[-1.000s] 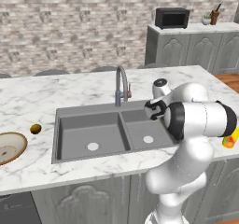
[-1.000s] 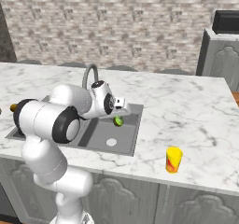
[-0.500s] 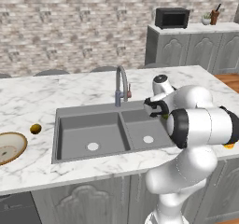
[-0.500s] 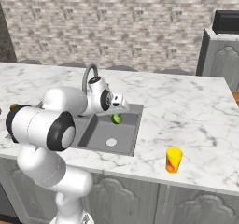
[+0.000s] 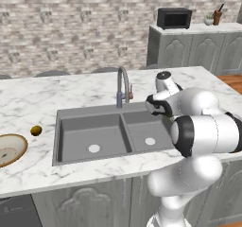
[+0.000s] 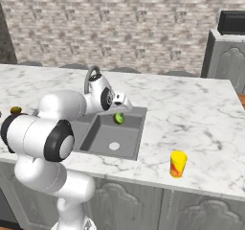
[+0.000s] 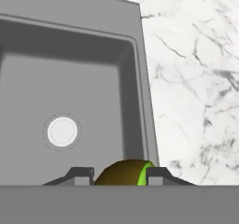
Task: Remove the kiwi and lemon from the sink. Then move the bowl and cup from the counter to the sink for washing.
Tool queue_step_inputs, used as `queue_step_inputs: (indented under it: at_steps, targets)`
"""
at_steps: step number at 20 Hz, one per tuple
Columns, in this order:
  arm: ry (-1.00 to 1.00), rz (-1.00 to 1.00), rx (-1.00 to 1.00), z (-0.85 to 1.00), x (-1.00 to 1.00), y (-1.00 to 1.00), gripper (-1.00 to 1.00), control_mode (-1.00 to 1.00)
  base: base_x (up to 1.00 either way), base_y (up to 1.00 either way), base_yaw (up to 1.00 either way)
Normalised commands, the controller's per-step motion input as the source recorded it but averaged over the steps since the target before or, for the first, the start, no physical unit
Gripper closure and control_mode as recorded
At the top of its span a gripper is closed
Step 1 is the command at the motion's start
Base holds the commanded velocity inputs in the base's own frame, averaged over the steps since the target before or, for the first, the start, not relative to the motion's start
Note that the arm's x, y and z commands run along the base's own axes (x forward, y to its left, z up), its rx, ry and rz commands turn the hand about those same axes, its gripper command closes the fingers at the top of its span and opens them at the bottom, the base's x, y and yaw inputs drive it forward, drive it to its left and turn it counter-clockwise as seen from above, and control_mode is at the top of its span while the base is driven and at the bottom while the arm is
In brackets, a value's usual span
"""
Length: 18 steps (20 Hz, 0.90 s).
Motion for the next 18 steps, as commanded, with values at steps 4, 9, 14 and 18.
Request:
queue_step_inputs:
  at_steps: [4,9,14,18]
  targets:
    - [-0.03,0.0,0.0,0.24,-0.04,-0.01,1.0,-1.0,0.0,0.0,0.0]
    - [-0.07,0.0,0.0,0.1,-0.01,-0.2,1.0,-1.0,0.0,0.0,0.0]
    - [-0.1,0.0,0.0,0.02,-0.01,-0.27,1.0,-1.0,0.0,0.0,0.0]
    - [-0.1,0.0,0.0,0.0,0.0,-0.31,1.0,-1.0,0.0,0.0,0.0]
